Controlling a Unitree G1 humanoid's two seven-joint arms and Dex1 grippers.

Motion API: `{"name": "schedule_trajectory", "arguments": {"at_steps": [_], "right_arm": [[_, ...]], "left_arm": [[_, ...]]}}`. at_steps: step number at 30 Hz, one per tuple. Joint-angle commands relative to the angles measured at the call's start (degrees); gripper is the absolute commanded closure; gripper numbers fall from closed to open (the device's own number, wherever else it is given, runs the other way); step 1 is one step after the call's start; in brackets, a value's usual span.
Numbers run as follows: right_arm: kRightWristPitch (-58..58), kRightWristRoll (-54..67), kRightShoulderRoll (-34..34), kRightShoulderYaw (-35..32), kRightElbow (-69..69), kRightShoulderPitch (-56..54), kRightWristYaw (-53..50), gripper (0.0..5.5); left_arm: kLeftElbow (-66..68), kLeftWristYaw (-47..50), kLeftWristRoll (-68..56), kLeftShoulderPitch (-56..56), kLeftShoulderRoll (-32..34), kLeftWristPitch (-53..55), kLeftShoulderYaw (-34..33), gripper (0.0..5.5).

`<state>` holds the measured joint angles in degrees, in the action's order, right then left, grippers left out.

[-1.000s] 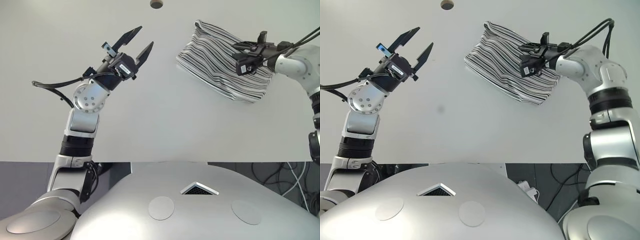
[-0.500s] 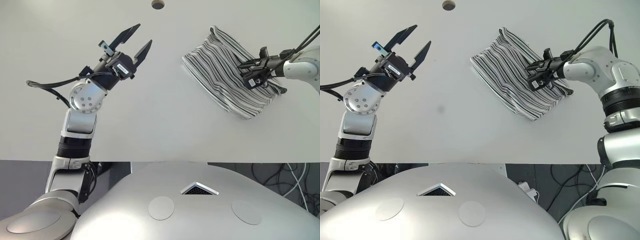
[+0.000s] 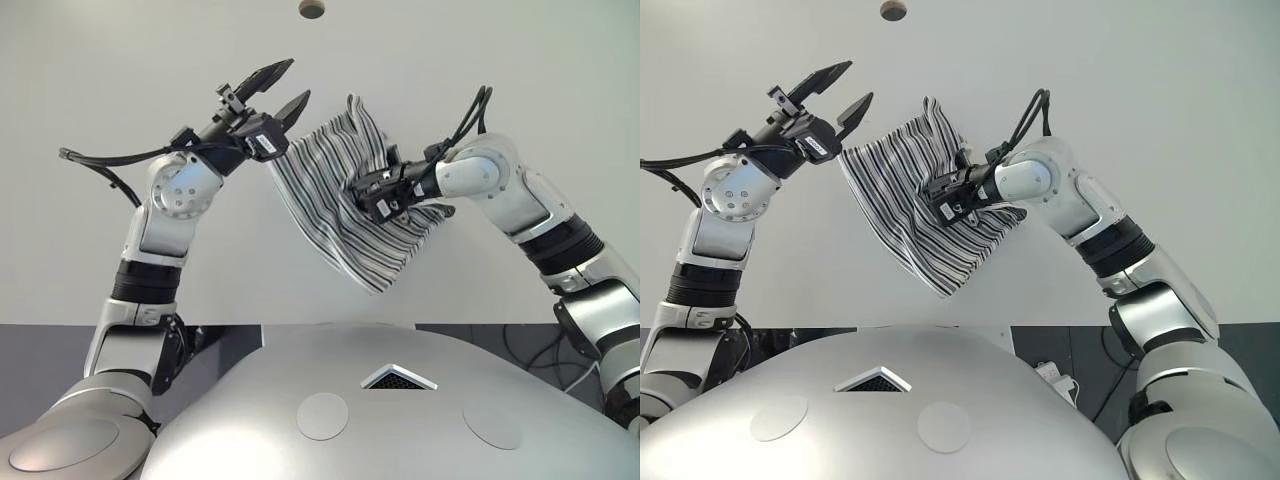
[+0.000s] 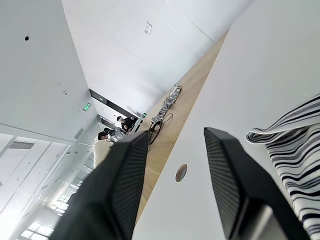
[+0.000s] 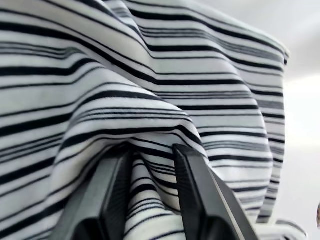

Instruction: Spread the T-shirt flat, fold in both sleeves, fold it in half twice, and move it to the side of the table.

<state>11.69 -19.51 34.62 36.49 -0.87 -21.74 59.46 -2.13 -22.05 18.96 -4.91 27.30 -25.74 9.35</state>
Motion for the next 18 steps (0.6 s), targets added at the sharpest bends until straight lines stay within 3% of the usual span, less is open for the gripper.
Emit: {"name": "schedule_trajectory", "arguments": {"at_steps": [1,6,11,18], "right_arm": [[-5.9,-2.6,-0.5,-3.0,-0.4,-0.1,-2.8,3.99],[-17.7,-2.6,-7.2,-11.0,-5.5,-4.9,-13.1,3.99],[-42.4,14.5,-17.2,-21.9,3.6,-5.2,-11.4,3.99],[-35.4,12.0,-9.5,-19.1,5.0,-2.9,-11.7,3.99]], "left_arm": [[1.4,0.3,3.4,0.9,0.7,-0.7,2.4,3.46],[4.5,1.2,7.9,1.9,0.9,-1.3,5.7,3.46],[1.1,3.3,8.1,2.3,0.3,-0.4,4.5,3.46],[-1.8,-1.2,11.1,5.8,-1.8,-0.9,15.4,3.46]]}}
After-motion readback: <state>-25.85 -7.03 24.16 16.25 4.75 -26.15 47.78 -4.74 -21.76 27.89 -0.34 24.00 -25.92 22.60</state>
